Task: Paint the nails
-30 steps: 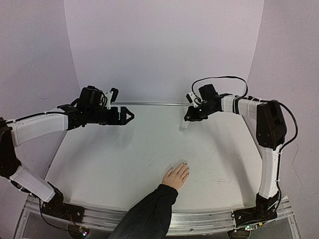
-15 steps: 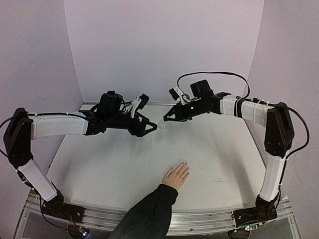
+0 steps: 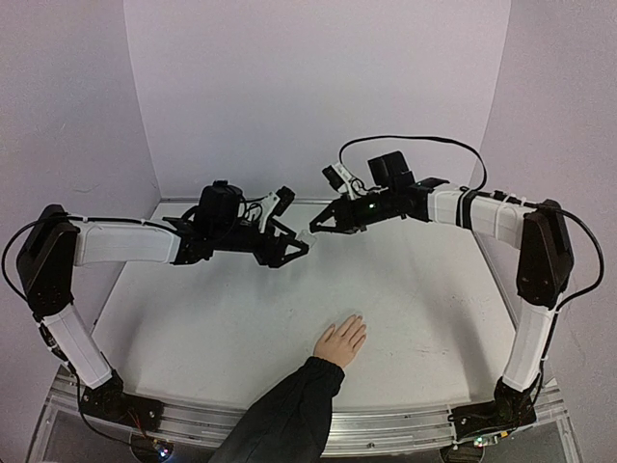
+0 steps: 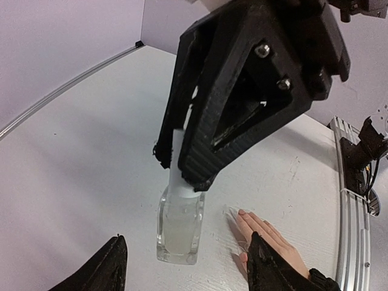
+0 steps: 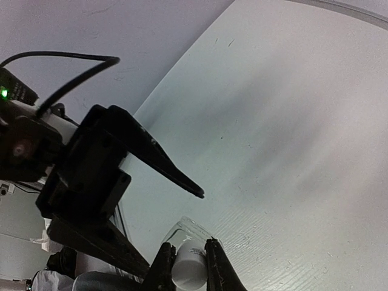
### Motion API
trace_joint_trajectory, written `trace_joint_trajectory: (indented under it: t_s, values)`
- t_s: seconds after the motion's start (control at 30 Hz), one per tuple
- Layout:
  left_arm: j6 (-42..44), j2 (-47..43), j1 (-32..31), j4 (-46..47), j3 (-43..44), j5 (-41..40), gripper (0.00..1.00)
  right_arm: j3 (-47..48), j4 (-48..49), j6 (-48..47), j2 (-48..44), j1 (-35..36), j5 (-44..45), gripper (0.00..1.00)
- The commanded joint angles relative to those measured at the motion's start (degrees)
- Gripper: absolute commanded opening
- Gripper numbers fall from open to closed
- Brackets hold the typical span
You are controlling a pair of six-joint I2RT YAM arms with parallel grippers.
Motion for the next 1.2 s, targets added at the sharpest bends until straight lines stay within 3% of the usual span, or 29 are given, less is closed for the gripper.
trace_joint_trajectory:
  t_s: [0.0, 0.47, 0.77, 1.03, 1.17]
  values:
    - [0.16, 0.65, 0.01, 3.20, 2.10, 2.94, 0.66, 0.19, 3.19, 1.04, -3.77, 0.70, -3.63, 0.00]
    - [-0.35, 1.58, -0.08, 3.17, 3.73, 3.61, 0.48, -0.06, 3.29, 0.87, -3.80, 1.39, -4.48, 0.00]
    - [-0.19, 1.31, -0.23, 3.12, 3.99, 3.26, 0.52, 0.91, 2.40, 0.96, -2.92, 2.15, -1.96, 0.00]
    - [-0.35, 1.32, -0.41, 2.90, 4.04, 2.97, 0.40, 1.97, 0.04, -0.21, -2.47, 3.02, 0.99, 0.00]
    - [-0.27, 1.54, -0.43, 2.69, 4.29, 3.47, 0.29, 2.25, -0.30, -0.35, -2.44, 3.37, 1.27, 0.00]
